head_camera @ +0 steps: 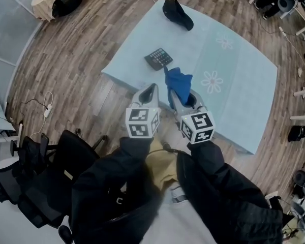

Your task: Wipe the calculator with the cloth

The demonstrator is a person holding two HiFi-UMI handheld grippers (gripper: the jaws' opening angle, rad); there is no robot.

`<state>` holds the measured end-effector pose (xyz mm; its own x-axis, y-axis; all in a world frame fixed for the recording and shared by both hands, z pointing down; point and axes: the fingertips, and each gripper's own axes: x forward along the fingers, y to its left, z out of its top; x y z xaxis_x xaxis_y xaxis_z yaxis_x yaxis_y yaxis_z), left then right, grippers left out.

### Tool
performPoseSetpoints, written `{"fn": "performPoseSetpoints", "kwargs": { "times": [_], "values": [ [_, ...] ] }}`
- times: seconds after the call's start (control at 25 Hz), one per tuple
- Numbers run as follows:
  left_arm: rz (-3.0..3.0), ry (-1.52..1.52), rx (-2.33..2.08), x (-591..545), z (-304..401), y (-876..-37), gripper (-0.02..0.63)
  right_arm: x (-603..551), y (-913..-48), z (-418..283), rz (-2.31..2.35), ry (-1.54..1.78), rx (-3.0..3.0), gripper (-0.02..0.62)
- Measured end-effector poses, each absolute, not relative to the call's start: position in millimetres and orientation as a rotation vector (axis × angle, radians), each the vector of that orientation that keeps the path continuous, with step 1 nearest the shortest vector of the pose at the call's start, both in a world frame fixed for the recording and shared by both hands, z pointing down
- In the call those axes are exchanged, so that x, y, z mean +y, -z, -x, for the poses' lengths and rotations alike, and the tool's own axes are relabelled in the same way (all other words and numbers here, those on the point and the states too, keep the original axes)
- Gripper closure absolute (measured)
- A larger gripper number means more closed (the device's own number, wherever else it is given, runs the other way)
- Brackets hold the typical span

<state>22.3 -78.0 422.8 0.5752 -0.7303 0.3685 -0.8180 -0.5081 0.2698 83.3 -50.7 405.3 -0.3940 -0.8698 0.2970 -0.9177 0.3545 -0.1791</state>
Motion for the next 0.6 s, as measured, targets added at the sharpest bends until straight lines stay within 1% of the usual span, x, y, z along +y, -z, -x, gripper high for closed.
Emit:
{"fn": "performPoseSetpoints", "kwargs": {
  "times": [0.6],
  "values": [
    [-2.344, -0.332, -1.151, -200, -11, -453, 0.615, -175, -435, -69, -1.674, -0.593, -2.336, 0.506]
  ]
}}
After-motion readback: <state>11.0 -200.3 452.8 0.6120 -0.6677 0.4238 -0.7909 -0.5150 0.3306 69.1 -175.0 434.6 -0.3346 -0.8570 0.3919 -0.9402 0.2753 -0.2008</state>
